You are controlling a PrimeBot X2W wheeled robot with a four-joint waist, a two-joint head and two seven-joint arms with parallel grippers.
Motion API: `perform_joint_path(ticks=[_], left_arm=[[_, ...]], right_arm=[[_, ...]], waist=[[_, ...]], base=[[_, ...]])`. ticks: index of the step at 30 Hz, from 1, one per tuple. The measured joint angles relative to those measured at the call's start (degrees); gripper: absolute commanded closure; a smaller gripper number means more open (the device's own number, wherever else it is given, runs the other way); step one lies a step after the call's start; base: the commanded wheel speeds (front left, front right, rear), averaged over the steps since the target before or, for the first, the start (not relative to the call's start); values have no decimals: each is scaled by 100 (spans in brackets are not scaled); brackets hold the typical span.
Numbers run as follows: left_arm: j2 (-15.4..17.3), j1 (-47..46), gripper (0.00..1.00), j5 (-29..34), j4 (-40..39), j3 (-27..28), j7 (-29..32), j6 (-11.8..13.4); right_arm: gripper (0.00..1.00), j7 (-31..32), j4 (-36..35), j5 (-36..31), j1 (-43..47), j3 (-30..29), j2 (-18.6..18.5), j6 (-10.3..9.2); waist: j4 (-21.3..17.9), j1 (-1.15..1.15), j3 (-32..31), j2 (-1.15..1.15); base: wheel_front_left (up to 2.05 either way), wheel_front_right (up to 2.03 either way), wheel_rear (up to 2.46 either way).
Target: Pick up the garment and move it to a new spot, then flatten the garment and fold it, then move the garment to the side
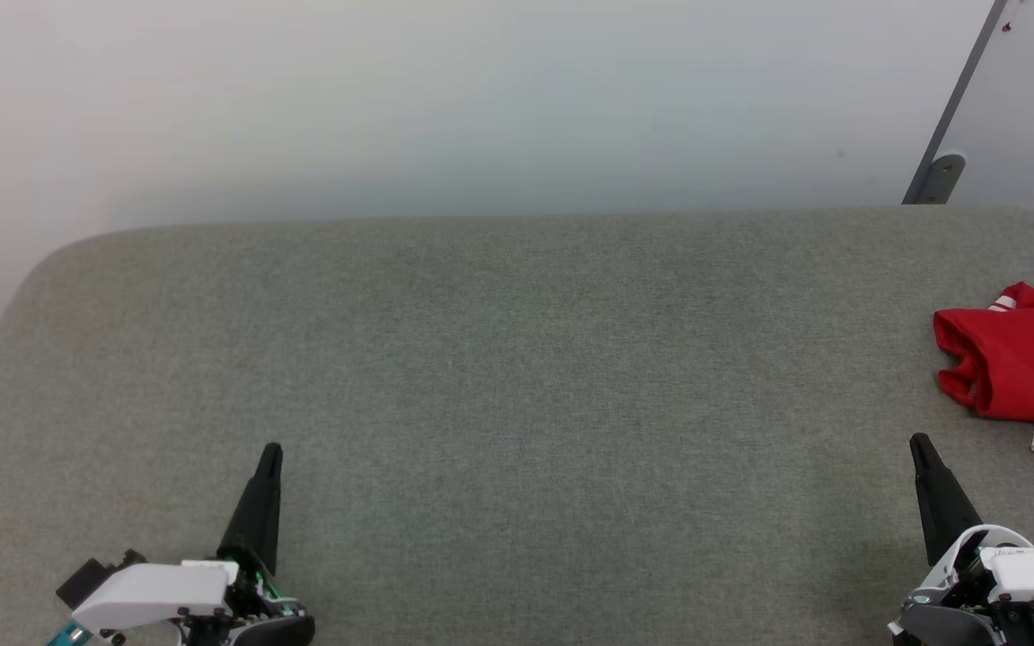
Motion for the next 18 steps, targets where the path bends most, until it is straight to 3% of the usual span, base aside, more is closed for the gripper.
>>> perform_joint_path(ticks=[18], left_arm=[[-3, -1, 100, 1, 0, 5, 1, 0]], right_arm=[[100, 7, 0, -9, 0, -10, 7, 0]], waist=[[0, 0, 0, 0]], base=[[0, 0, 0]])
